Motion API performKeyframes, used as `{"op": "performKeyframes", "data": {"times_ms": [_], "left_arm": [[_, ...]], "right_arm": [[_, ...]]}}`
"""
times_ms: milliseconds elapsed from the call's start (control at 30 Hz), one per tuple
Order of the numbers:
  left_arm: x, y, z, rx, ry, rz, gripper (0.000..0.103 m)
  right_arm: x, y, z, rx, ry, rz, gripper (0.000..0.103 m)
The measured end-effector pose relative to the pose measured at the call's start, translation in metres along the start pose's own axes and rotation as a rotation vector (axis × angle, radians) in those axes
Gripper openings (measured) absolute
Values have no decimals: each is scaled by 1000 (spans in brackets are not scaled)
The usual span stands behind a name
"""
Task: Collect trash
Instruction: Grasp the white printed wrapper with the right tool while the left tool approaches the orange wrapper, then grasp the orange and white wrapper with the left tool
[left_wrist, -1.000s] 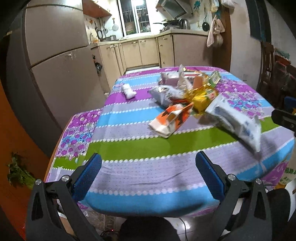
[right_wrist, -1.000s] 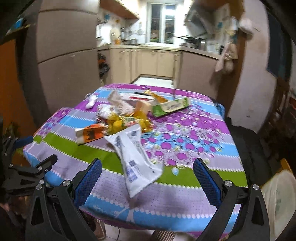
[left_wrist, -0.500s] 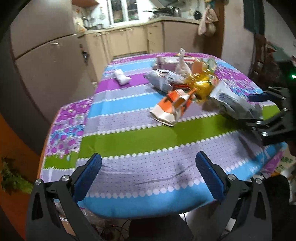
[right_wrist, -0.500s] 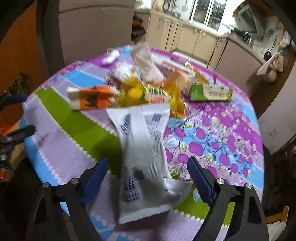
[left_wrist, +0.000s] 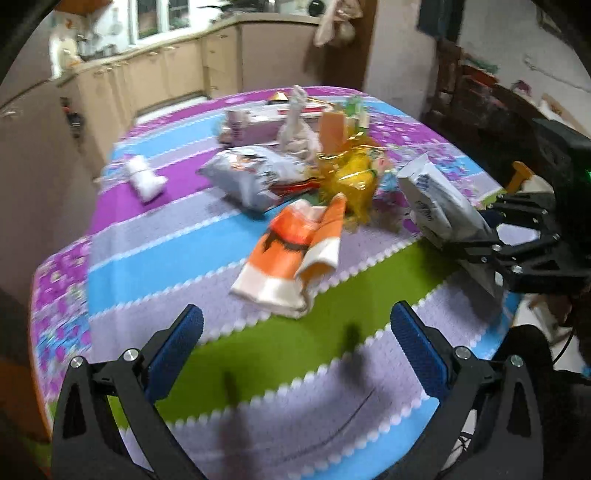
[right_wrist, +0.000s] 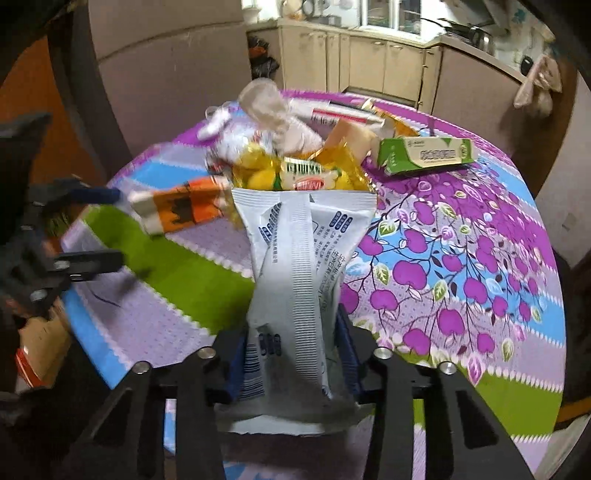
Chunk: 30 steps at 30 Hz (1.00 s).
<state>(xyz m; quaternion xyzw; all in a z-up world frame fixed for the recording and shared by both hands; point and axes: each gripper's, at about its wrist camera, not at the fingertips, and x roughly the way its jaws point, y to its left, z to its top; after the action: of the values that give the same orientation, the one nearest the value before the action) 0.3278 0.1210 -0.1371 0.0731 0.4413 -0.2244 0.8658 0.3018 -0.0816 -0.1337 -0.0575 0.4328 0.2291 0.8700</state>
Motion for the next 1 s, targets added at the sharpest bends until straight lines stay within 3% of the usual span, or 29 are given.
{"op": "performKeyframes", "data": {"times_ms": [233, 433, 500, 567, 633, 800, 1000], "left_arm": [[28, 6, 22, 57, 23, -56, 96], [41, 13, 28, 97, 32, -69, 85], [40, 14, 29, 102, 24, -77, 77], [38, 14, 28, 110, 11, -69, 59], [36, 14, 25, 118, -5, -53, 51], [28, 5, 8, 150, -39, -12, 47], [8, -14, -8, 116, -64, 5, 40]], "right_arm": [[-36, 7, -17, 88, -80, 42, 40], [-59, 9, -33, 180, -114, 86, 40], [-61, 9, -37, 193, -118, 82, 41], [-62, 8, -39, 206, -121, 76, 41], [-61, 6, -41, 222, -122, 77, 41], [-60, 4, -43, 238, -128, 68, 41], [-68, 7, -46, 238, -147, 38, 41]]}}
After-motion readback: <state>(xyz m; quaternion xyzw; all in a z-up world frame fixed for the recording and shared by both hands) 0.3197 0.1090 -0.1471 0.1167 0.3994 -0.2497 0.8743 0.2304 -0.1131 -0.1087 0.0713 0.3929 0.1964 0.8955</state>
